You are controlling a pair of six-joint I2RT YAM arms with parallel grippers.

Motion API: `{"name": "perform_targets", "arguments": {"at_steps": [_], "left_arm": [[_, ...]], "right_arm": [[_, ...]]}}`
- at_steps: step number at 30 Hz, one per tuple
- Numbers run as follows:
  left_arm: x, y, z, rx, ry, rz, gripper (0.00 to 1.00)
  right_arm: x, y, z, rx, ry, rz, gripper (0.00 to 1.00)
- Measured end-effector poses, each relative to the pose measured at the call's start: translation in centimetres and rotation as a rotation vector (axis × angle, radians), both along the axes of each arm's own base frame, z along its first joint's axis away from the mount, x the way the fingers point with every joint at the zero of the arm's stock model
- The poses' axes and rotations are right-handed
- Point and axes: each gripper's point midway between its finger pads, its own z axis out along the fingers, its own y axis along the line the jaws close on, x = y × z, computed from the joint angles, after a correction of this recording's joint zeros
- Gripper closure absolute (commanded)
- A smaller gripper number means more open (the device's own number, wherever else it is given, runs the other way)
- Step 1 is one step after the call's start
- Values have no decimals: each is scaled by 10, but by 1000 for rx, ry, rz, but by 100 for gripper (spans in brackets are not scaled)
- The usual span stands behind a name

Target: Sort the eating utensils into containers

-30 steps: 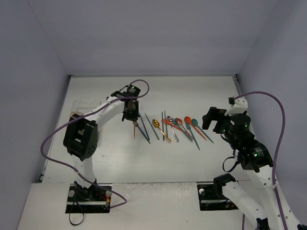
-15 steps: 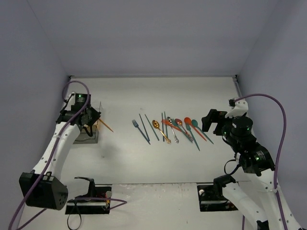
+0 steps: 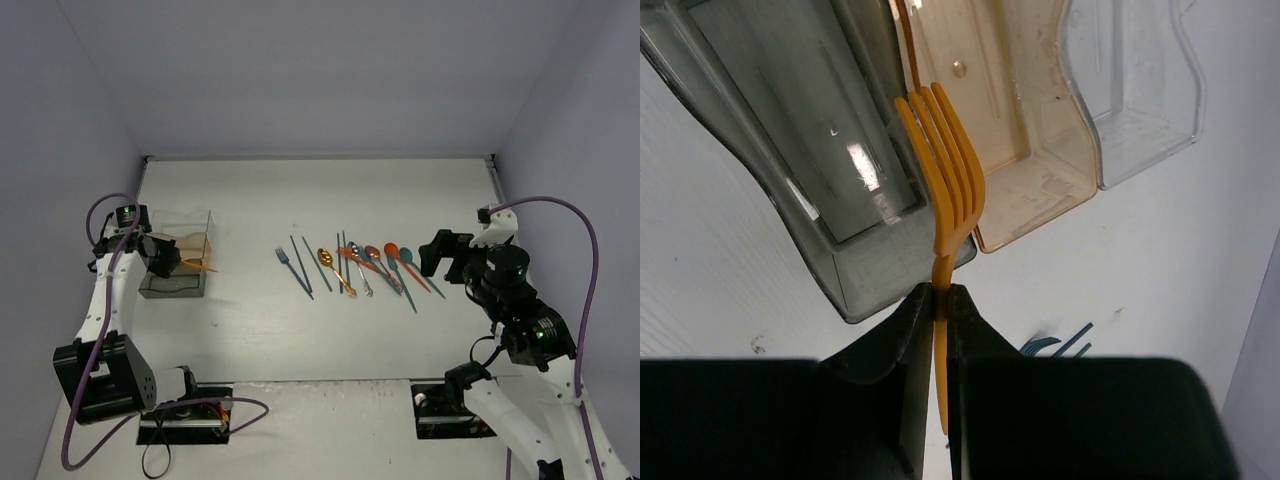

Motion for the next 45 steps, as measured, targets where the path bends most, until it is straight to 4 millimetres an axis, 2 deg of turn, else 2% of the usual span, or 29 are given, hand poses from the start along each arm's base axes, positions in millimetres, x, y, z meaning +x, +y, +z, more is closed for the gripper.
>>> {"name": "perform_targets", "arguments": {"at_steps": [11,18,22,26,28,31,33,39,43,45], "left_arm": [[-1,-10,-31,-142,67,65,100],[-7,4,-46,-169,98,140,98],[-12,21,-51,-178,104,201,91],[-13,33,-56,-182,112,239,79],[-14,33,-60,-188,125,234,65],[-13,31,-66,-201,142,224,55],[-12,31,-67,-205,144,217,53],[-5,27,-54,-213,103,185,47],[12,14,-15,-150,6,74,46],[28,-9,13,-103,-60,-41,46]], "right_arm": [[-2,-2,2,-3,-10,-10,0],[-1,-7,7,-21,-28,-30,0],[-1,-10,8,-44,-35,-39,0],[-1,-12,8,-55,-37,-45,0],[0,-12,8,-57,-38,-47,0],[0,-13,8,-61,-39,-50,0],[0,-13,8,-63,-39,-52,0],[0,-14,8,-66,-40,-52,0],[0,-14,8,-66,-40,-52,0],[0,-14,8,-67,-39,-52,0]]}}
